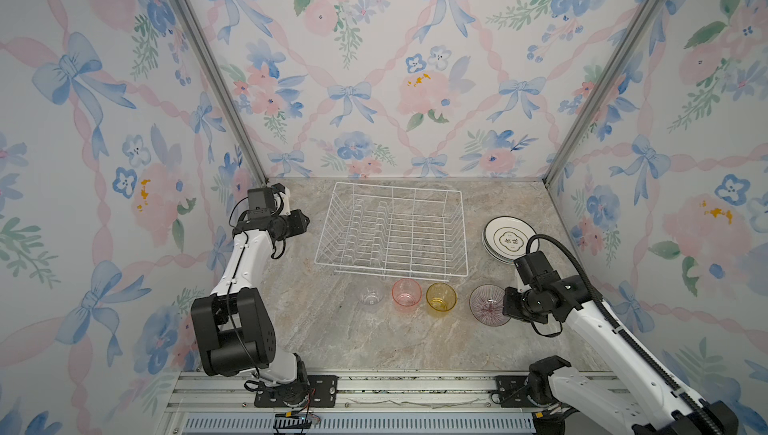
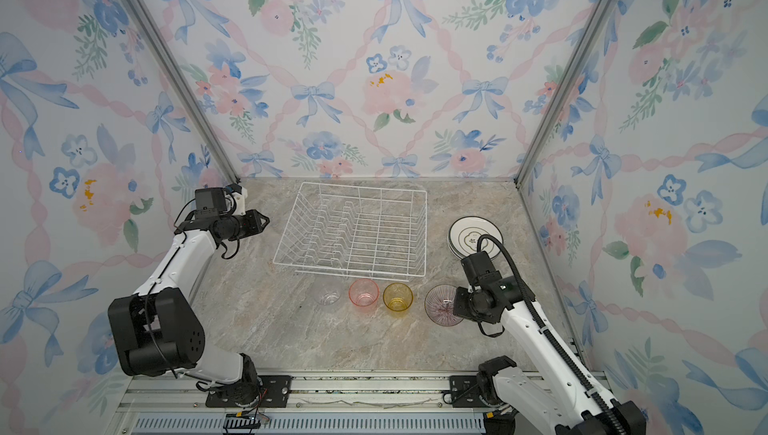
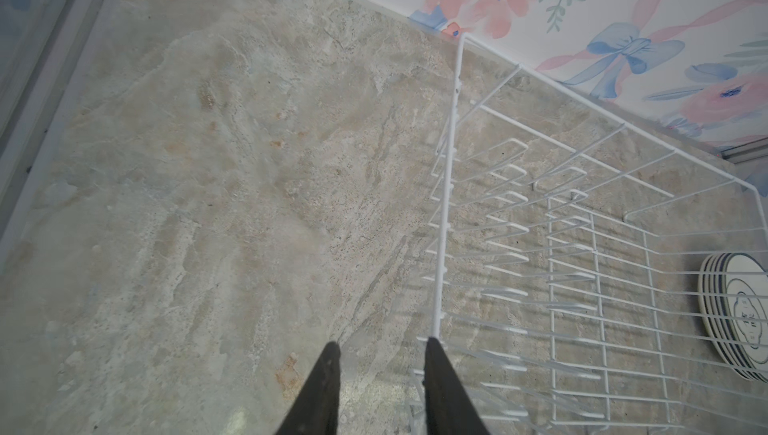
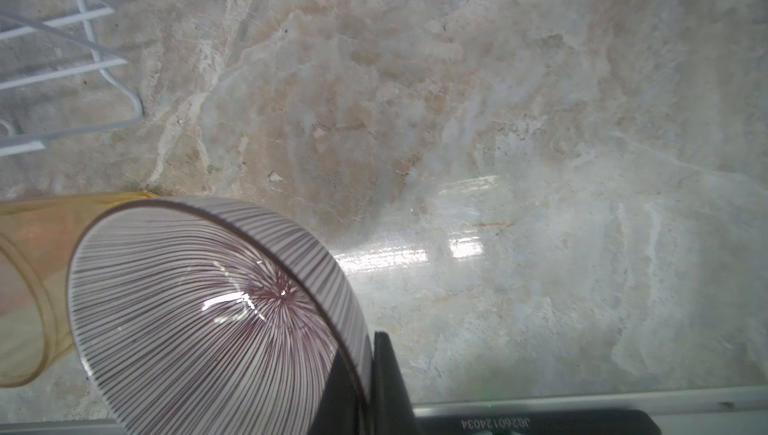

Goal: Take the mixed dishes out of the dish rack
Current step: 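Carry the bowl nearer and lower it beside the yellow cup with the right gripper, then open the right gripper and raise it off the bowl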

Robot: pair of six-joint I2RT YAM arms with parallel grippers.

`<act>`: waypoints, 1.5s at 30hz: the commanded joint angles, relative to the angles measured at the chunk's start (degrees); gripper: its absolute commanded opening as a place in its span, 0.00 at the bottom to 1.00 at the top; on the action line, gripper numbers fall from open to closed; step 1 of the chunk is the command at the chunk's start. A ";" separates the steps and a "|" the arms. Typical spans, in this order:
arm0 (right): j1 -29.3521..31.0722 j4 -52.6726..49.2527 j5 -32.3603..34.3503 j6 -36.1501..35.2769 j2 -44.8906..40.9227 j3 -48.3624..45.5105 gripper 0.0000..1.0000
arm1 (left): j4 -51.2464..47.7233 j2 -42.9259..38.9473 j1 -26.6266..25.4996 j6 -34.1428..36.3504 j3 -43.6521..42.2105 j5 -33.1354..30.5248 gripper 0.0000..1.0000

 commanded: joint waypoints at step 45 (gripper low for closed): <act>-5.67 3.92 3.35 -5.88 0.18 4.76 0.68 | -0.94 0.79 -6.17 -0.80 -4.27 2.29 0.34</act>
